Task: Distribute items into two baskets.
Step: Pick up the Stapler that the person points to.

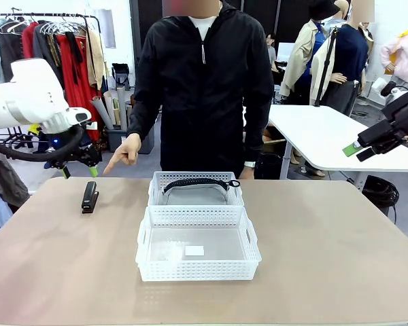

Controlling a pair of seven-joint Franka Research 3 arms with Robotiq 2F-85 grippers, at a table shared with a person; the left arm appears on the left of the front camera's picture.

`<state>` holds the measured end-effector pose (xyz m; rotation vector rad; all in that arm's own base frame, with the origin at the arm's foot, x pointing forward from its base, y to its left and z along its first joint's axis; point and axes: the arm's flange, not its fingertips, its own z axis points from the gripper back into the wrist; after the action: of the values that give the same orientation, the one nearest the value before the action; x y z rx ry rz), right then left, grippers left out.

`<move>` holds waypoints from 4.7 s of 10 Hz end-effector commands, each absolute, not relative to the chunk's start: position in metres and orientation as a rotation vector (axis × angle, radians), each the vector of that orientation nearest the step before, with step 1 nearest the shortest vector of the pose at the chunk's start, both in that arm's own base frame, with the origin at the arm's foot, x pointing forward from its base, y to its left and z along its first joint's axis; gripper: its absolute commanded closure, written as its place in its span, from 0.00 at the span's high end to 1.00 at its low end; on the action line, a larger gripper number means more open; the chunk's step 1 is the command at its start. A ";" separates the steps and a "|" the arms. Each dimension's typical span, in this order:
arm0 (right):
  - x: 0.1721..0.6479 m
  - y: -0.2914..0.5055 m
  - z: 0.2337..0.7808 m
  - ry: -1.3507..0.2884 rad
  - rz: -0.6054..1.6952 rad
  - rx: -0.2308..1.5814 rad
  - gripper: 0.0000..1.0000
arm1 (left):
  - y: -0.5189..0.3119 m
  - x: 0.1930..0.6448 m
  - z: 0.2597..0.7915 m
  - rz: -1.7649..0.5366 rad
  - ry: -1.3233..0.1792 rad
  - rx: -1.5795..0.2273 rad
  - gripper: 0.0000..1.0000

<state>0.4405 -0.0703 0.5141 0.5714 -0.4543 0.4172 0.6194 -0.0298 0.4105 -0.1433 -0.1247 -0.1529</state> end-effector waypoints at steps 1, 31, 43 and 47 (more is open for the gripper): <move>0.440 -0.070 0.515 -0.457 0.417 0.574 1.00 | -0.037 0.630 0.402 -0.121 -0.127 -0.067 1.00; 0.440 -0.070 0.515 -0.457 0.417 0.574 1.00 | -0.059 0.635 0.318 0.024 -0.113 -0.004 0.00; 0.440 -0.070 0.515 -0.457 0.417 0.574 1.00 | -0.011 0.589 0.427 -0.124 -0.175 -0.197 0.00; 0.440 -0.070 0.515 -0.457 0.417 0.574 1.00 | -0.007 0.513 0.514 -0.327 -0.180 -0.182 0.00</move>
<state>0.4407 -0.0704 0.5136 0.5717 -0.4532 0.4168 0.5318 -0.0109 0.5046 -0.2085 -0.1779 -0.2691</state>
